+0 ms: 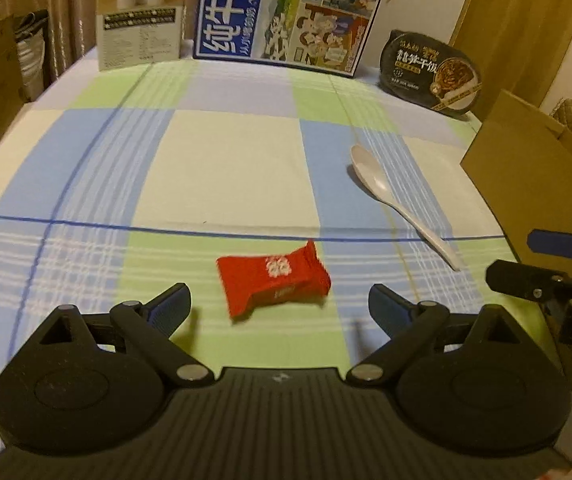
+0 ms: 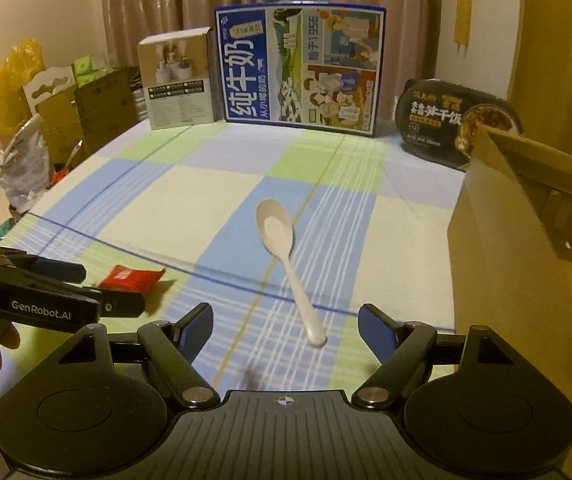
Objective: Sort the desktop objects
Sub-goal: 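Grasp the red candy packet with the left tool while the right grasps the white spoon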
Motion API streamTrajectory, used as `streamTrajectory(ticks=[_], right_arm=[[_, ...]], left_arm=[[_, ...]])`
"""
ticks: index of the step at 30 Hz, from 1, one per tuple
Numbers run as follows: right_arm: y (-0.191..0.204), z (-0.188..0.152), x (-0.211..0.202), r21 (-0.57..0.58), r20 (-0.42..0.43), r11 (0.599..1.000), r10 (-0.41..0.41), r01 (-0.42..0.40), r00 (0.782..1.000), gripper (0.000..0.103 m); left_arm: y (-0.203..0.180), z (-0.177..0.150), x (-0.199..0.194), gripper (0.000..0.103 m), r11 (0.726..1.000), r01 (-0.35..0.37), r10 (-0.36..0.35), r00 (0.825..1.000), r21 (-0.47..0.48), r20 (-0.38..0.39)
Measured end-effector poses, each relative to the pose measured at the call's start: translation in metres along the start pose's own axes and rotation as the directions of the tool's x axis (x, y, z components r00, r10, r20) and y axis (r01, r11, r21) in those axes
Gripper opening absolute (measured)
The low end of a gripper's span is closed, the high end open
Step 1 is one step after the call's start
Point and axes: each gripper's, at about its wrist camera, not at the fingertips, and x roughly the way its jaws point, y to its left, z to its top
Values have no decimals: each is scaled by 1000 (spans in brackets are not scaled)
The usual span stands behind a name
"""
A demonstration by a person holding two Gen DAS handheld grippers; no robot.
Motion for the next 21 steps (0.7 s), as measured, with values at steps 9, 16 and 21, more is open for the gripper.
streamTrajectory(ticks=[9,16,21], right_arm=[[-5,9,33,6,0,1000,11,-11,1000,77],[-1,20,55,-9,14,999,34,-34,999,71],[2,27,73,-18,27,999,42,-42,999,66]], left_arm=[[3,8,26,72,998,-64,64,998,1,-20],[2,6,22,45,990,-103,106,994,93,-24],[9,7,19,38,993,-79,81,996,92,-20]])
